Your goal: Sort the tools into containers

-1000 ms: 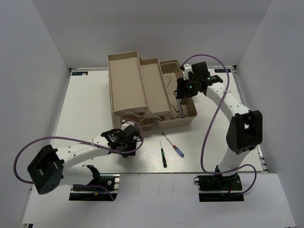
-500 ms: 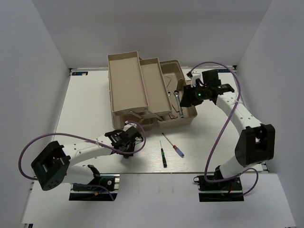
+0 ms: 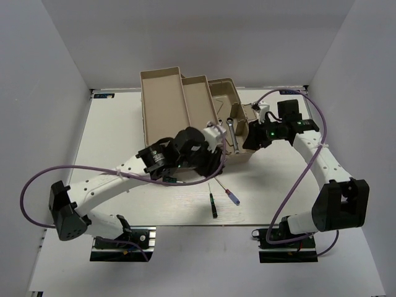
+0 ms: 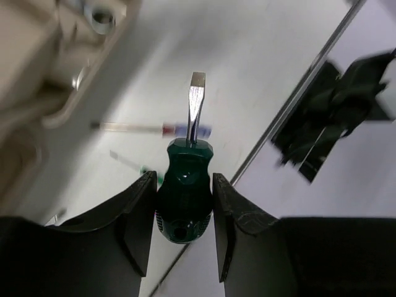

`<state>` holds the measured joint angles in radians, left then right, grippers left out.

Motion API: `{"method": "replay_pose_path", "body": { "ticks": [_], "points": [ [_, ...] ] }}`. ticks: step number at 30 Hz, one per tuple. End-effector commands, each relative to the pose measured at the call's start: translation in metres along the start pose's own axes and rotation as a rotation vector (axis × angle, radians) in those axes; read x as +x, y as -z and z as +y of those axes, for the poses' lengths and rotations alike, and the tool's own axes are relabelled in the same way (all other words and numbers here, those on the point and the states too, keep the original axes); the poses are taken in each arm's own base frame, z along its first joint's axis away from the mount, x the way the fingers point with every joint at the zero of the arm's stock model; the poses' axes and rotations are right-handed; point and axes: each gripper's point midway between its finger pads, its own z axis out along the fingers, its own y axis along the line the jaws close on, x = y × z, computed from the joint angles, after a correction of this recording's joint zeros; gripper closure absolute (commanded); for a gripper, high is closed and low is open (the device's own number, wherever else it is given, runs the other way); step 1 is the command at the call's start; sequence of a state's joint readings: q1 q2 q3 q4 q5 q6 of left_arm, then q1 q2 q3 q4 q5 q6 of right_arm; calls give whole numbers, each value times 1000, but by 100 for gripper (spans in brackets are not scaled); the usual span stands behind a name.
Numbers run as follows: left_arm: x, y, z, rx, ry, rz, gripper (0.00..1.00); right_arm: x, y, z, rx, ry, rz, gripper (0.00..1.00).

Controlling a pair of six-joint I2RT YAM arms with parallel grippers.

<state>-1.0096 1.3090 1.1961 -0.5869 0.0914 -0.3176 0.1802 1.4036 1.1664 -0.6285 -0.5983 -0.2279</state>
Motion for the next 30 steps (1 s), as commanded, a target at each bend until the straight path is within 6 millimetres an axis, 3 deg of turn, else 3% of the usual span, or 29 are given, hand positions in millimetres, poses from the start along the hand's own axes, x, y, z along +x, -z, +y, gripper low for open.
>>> {"method": "replay_pose_path", "body": {
  "ticks": [1, 2, 3, 5, 6, 7, 8, 9, 10, 12, 13, 16, 17, 21, 26, 27, 29, 30],
  "points": [
    [-68, 3, -11, 8, -65, -170, 100, 10, 11, 16, -92, 86, 3, 53],
    [-86, -2, 3, -65, -52, -226, 100, 14, 15, 25, -137, 157, -1, 70],
    [-106, 2, 12, -119, -42, -279, 100, 18, 17, 31, -163, 172, 3, 80],
    [-123, 0, 35, -225, -18, -310, 100, 36, 22, 52, -276, 264, 9, 96],
    [-135, 6, 49, -325, -6, -327, 100, 41, 23, 57, -300, 283, 11, 100],
    [-131, -7, 66, -381, 2, -292, 100, 46, 27, 65, -335, 345, -2, 100],
    [-134, -5, 86, -469, 27, -298, 100, 59, 25, 69, -355, 341, 7, 100],
    [-133, -6, 93, -496, 42, -292, 100, 59, 27, 75, -367, 372, -10, 99],
    [-135, -8, 98, -505, 49, -295, 100, 61, 26, 77, -378, 418, -19, 85],
    [-143, -12, 109, -530, 53, -314, 99, 72, 23, 84, -404, 451, -21, 69],
    [-146, -13, 117, -544, 63, -316, 97, 74, 22, 86, -417, 480, -27, 54],
    [-143, -32, 134, -587, 54, -231, 76, 77, 18, 97, -451, 547, -41, 38],
    [-148, -34, 134, -588, 46, -230, 53, 74, 16, 98, -450, 576, -55, 36],
    [-163, -38, 134, -567, 34, -245, 24, 83, 5, 119, -543, 689, -66, 33],
    [-196, -10, 129, -579, 37, -316, 19, 90, -25, 133, -593, 859, -97, 32],
    [-205, 11, 124, -584, 42, -355, 19, 79, -37, 139, -572, 954, -139, 32],
    [-203, 37, 125, -619, 63, -379, 19, 92, -52, 146, -592, 974, -118, 32],
    [-199, 50, 125, -633, 79, -391, 19, 93, -62, 139, -534, 977, -89, 32]
  ]
}}
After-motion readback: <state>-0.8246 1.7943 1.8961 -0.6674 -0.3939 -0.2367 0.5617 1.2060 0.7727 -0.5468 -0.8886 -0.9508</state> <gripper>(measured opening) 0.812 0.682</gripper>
